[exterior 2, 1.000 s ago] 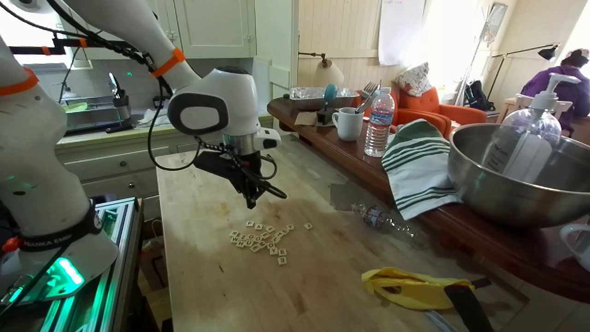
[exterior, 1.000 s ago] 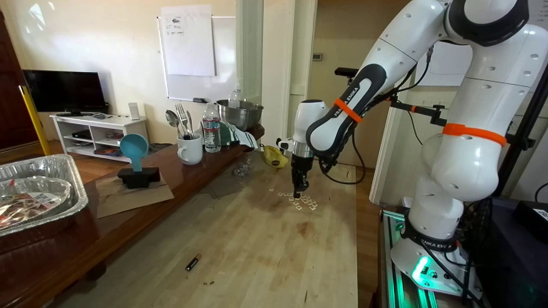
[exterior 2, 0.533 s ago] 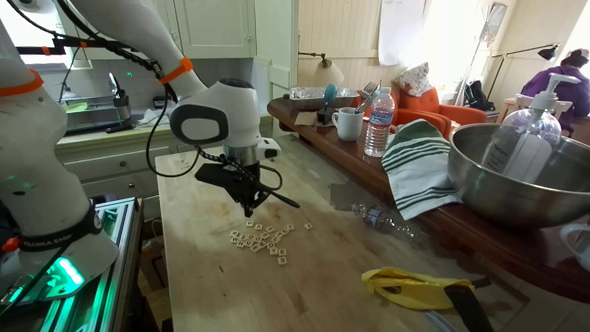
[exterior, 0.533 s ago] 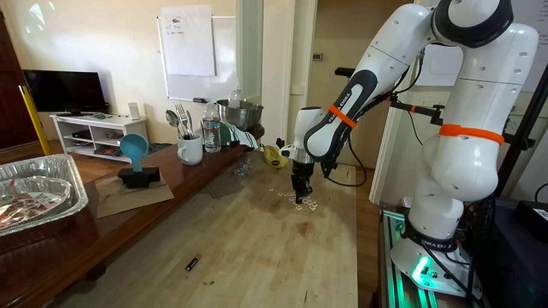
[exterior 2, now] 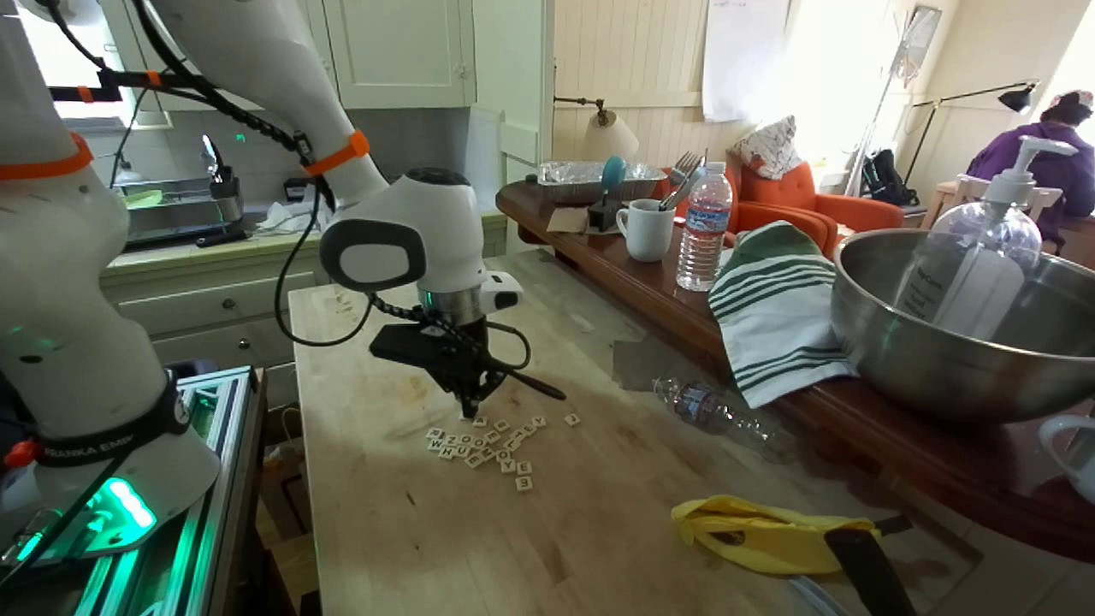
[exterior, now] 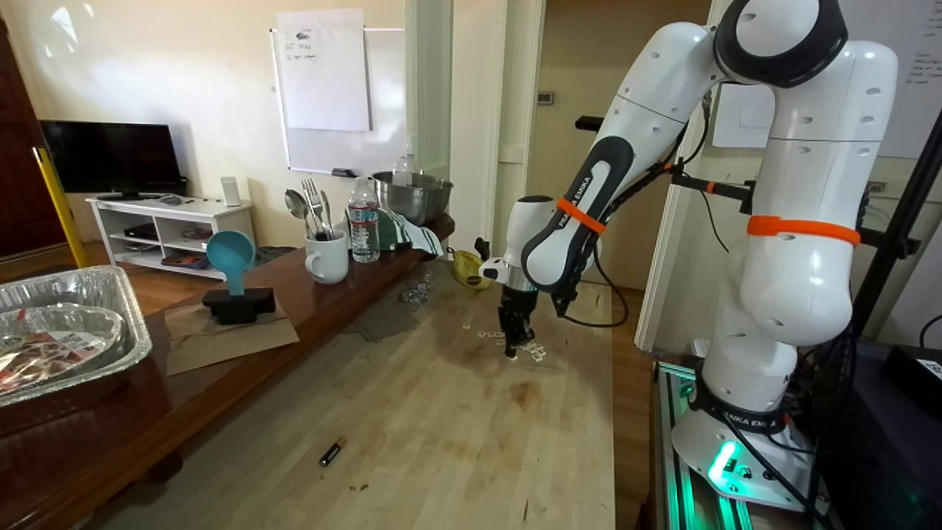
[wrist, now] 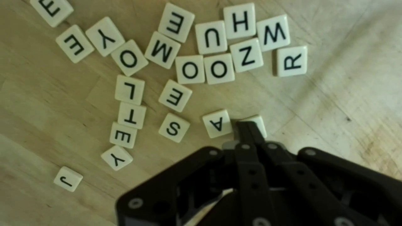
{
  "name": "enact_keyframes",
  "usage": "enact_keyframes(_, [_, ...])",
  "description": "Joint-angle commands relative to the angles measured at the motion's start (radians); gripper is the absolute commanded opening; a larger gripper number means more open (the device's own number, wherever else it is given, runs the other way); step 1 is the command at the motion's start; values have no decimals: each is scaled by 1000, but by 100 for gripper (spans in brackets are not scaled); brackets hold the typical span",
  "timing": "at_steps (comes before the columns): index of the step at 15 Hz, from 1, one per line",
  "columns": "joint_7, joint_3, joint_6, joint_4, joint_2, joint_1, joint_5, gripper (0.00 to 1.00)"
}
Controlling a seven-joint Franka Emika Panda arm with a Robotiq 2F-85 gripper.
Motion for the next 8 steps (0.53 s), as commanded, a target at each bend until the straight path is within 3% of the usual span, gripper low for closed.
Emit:
enact_keyframes(1, [6, 33, 64, 0, 48, -32, 34, 0])
enact_keyframes(8, [115, 67, 54, 34, 70, -45, 139, 0])
